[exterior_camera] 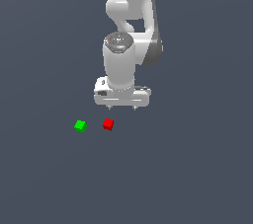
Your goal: Stack the red cube on top of the green cube.
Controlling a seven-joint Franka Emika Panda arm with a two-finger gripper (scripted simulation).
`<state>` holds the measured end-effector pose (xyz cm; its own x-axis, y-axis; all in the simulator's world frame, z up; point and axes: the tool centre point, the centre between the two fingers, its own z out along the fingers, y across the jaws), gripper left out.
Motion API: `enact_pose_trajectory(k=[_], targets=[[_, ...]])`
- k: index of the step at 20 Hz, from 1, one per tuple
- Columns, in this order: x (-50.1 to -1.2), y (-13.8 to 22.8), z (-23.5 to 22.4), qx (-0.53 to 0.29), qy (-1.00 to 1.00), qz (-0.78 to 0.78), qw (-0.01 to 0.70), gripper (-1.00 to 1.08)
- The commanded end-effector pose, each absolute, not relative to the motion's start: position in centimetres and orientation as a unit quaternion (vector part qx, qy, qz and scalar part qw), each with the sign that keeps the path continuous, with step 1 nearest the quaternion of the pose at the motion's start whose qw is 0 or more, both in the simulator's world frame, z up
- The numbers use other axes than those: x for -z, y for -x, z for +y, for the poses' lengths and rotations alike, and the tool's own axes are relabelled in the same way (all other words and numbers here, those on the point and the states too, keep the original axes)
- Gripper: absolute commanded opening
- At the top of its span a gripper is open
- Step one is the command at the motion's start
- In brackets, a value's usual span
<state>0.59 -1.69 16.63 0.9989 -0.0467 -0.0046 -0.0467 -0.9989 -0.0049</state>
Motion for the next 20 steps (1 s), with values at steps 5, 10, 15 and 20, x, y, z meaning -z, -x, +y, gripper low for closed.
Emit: enact_pose_trajectory(k=[5,10,15,20], targets=[[-16.1,-0.6,-2.1,-0.002,1.0,0.03,0.002,1.0],[-13.8,-0.8,-3.9,-0.002,0.998,0.058,0.001,1.0],[-10.2,-0.9,-6.6,-0.001,0.995,0.102,-0.001,1.0],[-7.8,-0.8,-8.5,0.0,0.991,0.132,-0.001,1.0]])
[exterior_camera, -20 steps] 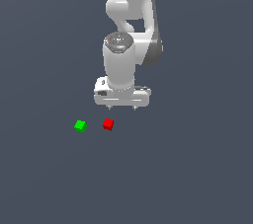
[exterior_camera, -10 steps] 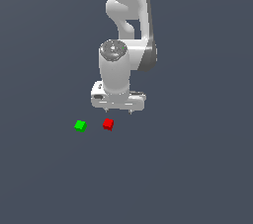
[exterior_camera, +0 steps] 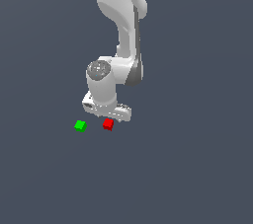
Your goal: Stack the red cube on top of the green cube.
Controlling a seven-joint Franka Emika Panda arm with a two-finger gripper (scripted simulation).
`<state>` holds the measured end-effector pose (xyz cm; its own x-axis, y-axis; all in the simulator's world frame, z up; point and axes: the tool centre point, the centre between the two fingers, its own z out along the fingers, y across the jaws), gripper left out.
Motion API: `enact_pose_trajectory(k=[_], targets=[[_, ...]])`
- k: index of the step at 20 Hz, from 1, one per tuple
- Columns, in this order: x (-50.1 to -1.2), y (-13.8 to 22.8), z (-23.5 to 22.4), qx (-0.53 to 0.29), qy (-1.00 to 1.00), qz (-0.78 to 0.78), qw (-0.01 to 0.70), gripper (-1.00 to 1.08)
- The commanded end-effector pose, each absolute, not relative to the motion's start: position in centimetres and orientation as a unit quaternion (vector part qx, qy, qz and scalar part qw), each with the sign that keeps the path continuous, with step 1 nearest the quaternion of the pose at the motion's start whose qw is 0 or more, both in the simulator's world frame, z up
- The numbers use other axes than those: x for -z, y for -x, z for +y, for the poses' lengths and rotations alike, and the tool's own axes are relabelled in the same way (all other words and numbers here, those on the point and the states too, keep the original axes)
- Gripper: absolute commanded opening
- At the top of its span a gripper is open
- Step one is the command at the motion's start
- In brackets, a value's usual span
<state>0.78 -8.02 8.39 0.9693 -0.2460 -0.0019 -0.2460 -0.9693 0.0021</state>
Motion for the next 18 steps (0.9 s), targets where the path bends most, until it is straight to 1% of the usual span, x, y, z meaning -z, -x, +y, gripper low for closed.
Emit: enact_pose_trajectory(k=[1,10,18], targets=[[-7.5,-0.8,-8.7,0.0,-0.991,-0.135,0.001,1.0],[-6.6,-0.7,-9.0,0.001,-0.99,-0.14,0.001,1.0],[-3.0,-0.7,-9.0,0.0,-0.99,-0.141,0.0,1.0]])
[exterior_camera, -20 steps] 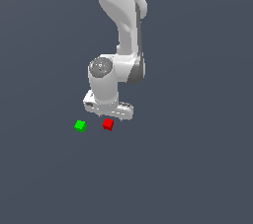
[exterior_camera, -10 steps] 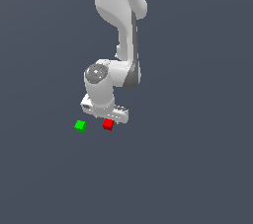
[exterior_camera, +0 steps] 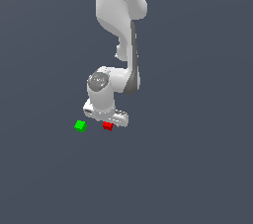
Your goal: Stack the red cube on top of the green cube.
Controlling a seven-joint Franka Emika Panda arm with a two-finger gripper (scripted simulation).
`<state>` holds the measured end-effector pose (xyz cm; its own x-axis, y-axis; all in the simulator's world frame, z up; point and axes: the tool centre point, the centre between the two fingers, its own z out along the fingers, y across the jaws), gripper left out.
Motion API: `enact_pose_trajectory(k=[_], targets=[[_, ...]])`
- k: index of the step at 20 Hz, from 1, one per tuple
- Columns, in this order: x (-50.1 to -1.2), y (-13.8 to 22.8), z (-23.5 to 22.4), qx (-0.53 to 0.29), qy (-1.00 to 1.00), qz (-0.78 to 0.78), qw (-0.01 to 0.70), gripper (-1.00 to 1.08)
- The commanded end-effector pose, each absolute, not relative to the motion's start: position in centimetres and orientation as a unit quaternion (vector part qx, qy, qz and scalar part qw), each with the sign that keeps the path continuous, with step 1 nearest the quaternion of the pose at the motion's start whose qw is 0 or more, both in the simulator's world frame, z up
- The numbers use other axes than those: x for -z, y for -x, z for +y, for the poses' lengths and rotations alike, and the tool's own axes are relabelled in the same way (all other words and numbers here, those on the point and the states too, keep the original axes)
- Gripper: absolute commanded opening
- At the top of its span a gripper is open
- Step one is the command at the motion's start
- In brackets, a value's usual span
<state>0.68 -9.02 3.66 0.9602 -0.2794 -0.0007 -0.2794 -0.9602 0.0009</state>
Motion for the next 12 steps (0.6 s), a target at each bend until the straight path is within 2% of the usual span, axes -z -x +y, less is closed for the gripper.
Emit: enact_pose_trajectory(k=[1,6,7,12], targets=[[-2.63,-0.69,-9.03,0.0,-0.99,-0.142,0.0,1.0],[-1.98,-0.81,-9.03,0.0,-0.99,-0.142,0.0,1.0],[-1.98,-0.81,-9.03,0.0,-0.99,-0.142,0.0,-1.0],[-1.98,-0.81,-9.03,0.0,-0.99,-0.142,0.0,-1.0]])
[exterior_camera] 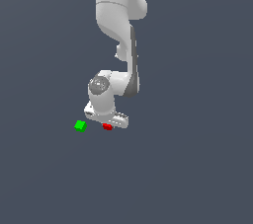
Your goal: Stack the red cube on top of the green cube.
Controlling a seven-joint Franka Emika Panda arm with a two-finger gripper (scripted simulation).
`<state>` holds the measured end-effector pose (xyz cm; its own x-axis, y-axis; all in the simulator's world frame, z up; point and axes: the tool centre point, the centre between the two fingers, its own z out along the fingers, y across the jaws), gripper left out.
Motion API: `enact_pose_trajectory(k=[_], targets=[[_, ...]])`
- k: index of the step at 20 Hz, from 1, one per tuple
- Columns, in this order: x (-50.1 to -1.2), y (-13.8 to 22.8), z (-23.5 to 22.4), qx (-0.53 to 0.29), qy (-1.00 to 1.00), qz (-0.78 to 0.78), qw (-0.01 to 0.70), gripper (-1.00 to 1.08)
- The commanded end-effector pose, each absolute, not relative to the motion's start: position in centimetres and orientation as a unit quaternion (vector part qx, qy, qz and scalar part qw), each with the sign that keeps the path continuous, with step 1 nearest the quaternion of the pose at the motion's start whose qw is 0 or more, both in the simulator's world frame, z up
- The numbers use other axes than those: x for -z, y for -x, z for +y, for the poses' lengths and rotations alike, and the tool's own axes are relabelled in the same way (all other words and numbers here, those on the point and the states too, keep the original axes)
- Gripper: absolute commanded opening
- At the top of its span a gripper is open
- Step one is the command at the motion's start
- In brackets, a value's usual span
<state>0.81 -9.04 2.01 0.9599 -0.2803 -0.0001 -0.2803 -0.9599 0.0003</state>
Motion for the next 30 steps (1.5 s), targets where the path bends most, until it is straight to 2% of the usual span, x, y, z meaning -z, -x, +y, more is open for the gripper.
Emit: enact_pose_trajectory(k=[1,11,23,30], targets=[[-2.0,-0.8,-9.0,0.0,-0.99,-0.142,0.0,-1.0],[-3.1,-0.8,-9.0,0.0,-0.99,-0.142,0.0,-1.0],[-10.3,-0.7,-9.0,0.0,-0.99,-0.142,0.0,-1.0],[-12.0,-0.8,-9.0,0.0,-0.99,-0.142,0.0,-1.0]])
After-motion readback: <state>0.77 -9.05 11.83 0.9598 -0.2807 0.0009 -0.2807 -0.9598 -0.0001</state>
